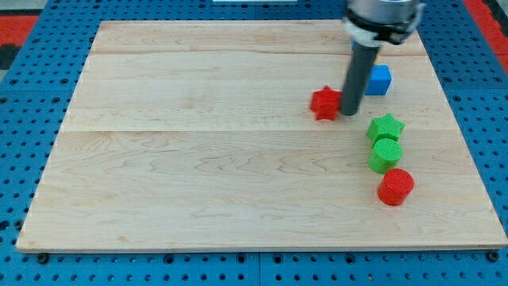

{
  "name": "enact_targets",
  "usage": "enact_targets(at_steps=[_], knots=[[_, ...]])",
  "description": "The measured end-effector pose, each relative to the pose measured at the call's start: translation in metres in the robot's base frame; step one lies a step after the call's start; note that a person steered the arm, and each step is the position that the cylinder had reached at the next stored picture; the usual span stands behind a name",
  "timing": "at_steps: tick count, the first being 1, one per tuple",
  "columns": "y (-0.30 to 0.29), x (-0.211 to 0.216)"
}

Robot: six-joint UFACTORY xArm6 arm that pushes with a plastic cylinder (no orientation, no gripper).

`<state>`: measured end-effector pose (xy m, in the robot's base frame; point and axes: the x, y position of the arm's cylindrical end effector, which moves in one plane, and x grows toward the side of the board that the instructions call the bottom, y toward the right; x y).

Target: Slightly touch red star

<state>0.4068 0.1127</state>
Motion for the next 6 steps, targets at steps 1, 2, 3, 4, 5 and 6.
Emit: enact_targets(at_steps=[1,2,3,4,5,6], knots=[[-0.072,0.003],[-0.096,0.003],[-0.096,0.003],[-0.104,0.003],[-0.147,0.003],[-0.181,0.004]])
